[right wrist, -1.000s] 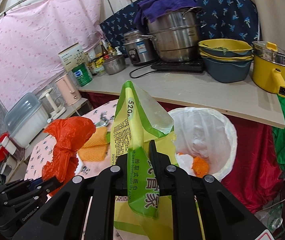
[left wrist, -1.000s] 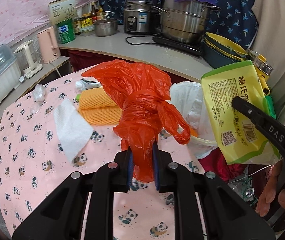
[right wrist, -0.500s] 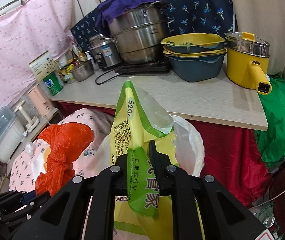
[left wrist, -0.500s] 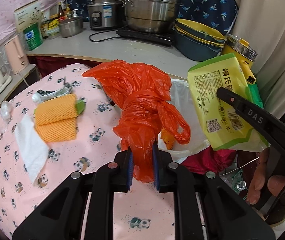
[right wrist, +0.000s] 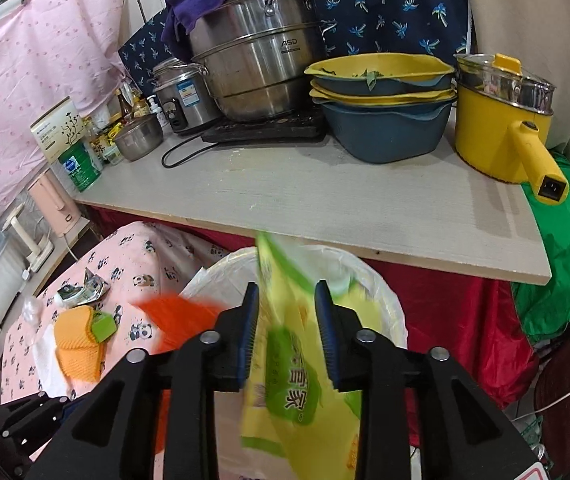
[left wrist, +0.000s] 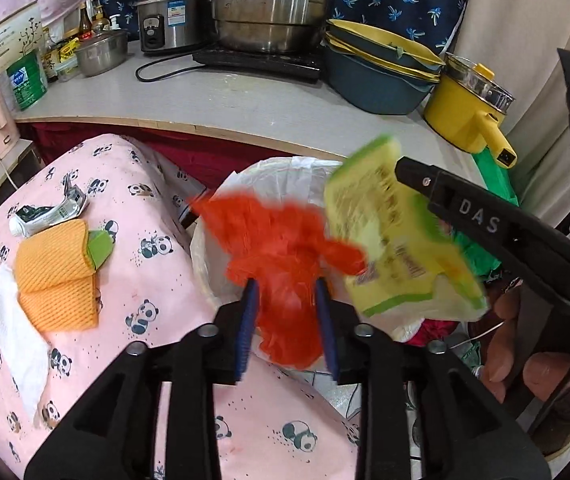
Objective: Collect trash
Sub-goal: 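Carry the red bag and snack bag over the bin and open both grippers, then grasp the white paper towel with the left gripper while the right grasps an orange foam net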
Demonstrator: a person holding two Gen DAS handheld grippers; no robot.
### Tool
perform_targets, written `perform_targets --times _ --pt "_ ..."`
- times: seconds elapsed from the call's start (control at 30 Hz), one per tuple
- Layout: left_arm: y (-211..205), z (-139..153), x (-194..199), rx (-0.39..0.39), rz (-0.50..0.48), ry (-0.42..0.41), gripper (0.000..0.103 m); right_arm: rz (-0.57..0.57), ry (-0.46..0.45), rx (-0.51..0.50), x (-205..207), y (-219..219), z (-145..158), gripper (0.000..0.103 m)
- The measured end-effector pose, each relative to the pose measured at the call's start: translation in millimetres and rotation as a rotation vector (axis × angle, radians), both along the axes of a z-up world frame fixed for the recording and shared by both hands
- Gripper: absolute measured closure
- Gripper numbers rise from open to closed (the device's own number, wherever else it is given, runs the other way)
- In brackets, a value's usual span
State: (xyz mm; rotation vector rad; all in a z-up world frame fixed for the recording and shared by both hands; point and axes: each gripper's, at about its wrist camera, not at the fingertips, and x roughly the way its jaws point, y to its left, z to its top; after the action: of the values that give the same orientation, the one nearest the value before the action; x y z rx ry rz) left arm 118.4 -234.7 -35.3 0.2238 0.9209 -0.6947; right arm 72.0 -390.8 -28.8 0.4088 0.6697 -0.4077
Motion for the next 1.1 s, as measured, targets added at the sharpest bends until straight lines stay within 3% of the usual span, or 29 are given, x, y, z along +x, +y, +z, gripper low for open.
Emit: perform_targets --times 0.3,0.67,1.1 --pt "15.9 4.1 6.9 -0.006 0.071 -0.019 0.052 -0.003 -0.032 -0.004 -5.4 2.4 15.9 0.064" --pt "70.4 10.4 8.2 -0.013 0.206 -0.012 0.05 0.069 -0.053 -0.013 -10.4 42.5 32.9 0.06" --pt "167.7 8.2 15.9 -0.025 0.387 0.01 0.05 0.205 -0.044 -0.003 4.8 114.5 37.5 0.06"
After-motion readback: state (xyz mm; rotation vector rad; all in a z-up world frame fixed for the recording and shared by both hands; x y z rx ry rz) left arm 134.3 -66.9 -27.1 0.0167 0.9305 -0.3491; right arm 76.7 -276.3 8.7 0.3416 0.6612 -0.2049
